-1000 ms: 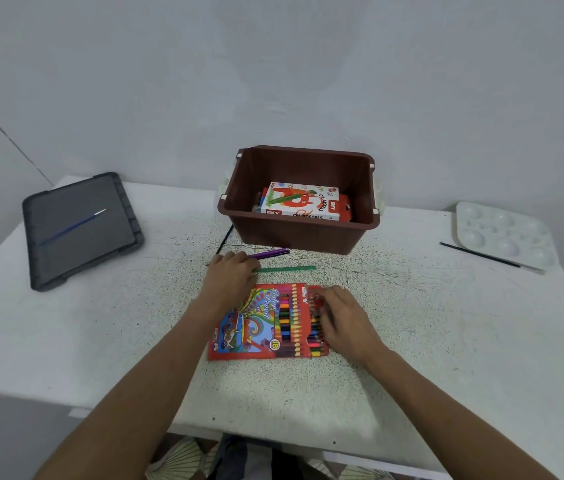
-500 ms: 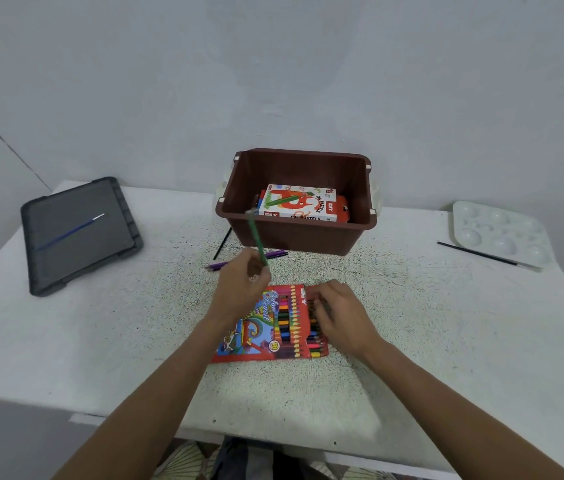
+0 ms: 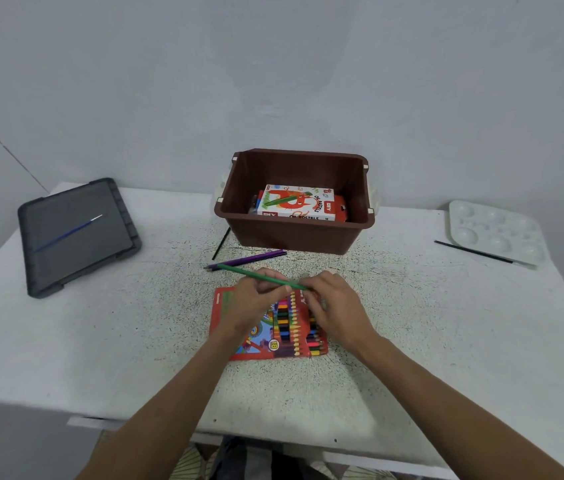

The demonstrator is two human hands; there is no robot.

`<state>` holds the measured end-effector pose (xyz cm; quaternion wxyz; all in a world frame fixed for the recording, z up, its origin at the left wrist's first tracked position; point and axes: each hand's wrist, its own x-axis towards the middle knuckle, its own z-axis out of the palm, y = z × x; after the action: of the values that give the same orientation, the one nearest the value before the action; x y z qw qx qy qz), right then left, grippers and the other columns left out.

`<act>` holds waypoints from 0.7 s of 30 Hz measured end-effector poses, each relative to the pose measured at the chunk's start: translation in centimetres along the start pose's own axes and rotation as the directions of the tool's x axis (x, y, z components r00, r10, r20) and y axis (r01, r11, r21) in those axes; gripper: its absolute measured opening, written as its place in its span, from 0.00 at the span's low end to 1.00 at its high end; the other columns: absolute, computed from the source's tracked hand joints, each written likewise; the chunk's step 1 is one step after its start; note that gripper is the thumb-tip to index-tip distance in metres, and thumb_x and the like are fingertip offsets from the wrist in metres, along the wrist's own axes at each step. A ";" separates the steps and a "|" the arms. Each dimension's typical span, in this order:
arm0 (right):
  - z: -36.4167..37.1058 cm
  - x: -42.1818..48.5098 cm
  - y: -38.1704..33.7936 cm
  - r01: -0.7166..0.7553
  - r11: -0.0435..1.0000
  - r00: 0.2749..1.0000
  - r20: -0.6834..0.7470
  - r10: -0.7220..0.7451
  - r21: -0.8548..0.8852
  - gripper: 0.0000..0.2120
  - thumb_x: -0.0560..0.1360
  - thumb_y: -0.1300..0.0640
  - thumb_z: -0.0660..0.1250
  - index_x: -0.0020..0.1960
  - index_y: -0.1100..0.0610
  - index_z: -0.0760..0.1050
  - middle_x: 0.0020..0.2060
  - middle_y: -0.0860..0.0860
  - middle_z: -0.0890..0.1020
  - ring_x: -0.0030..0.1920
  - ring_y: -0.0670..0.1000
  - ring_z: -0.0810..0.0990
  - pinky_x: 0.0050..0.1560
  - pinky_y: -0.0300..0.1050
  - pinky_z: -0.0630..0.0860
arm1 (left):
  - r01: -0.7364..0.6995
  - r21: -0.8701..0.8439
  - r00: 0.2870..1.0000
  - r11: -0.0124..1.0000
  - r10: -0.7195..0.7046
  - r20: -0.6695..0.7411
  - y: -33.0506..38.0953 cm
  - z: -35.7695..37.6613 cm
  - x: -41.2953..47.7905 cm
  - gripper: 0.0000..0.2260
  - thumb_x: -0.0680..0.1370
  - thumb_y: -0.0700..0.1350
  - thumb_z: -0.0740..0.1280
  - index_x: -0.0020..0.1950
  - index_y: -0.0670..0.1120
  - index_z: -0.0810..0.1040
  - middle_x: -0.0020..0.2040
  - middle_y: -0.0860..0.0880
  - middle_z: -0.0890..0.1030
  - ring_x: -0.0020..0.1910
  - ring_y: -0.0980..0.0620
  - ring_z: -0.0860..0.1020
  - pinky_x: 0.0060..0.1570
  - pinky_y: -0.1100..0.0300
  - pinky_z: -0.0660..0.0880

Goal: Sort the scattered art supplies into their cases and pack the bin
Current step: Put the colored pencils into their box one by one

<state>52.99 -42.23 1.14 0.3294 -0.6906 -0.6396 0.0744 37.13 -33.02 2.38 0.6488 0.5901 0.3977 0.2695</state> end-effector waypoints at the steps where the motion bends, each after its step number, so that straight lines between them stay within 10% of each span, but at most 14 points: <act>1: 0.1 0.0 0.1 0.014 1.000 1.000 0.003 -0.014 -0.013 0.09 0.79 0.58 0.66 0.58 0.56 0.80 0.49 0.49 0.81 0.49 0.49 0.75 0.50 0.41 0.70 | -0.002 0.011 1.000 1.000 0.002 0.005 0.0 0.1 -0.2 0.08 0.75 0.36 0.72 0.51 0.35 0.78 0.41 0.47 0.86 0.41 0.55 0.84 0.38 0.67 0.77; 8: -2.0 -1.2 4.0 -0.066 0.981 0.998 -0.017 0.064 -0.180 0.07 0.77 0.61 0.68 0.54 0.58 0.81 0.44 0.51 0.81 0.41 0.50 0.75 0.39 0.43 0.72 | -0.073 0.190 0.975 0.979 0.110 -0.192 -1.2 -3.1 0.1 0.05 0.77 0.46 0.71 0.51 0.47 0.79 0.45 0.50 0.85 0.45 0.52 0.84 0.43 0.59 0.80; 13: -5.7 -2.9 8.0 -0.137 0.887 0.990 -0.025 0.140 -0.441 0.07 0.73 0.66 0.73 0.51 0.62 0.82 0.38 0.55 0.81 0.32 0.55 0.74 0.31 0.41 0.65 | -0.131 0.770 0.896 0.624 0.408 -0.178 -5.0 -7.1 -0.3 0.08 0.77 0.44 0.69 0.55 0.47 0.78 0.55 0.49 0.79 0.53 0.52 0.76 0.50 0.58 0.74; 21: -7.7 -3.8 9.3 -0.028 0.788 0.996 0.049 0.073 -0.615 0.11 0.68 0.68 0.76 0.49 0.62 0.82 0.37 0.58 0.80 0.29 0.58 0.74 0.29 0.42 0.62 | -0.167 0.804 0.892 0.571 0.436 -0.124 -7.2 -8.8 -1.4 0.19 0.76 0.55 0.59 0.59 0.46 0.77 0.62 0.47 0.74 0.59 0.51 0.73 0.57 0.54 0.74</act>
<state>64.17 -48.22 0.76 0.0624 -0.7739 -0.6216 -0.1042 28.18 -30.52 -4.32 0.2038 0.8203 0.4621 0.2684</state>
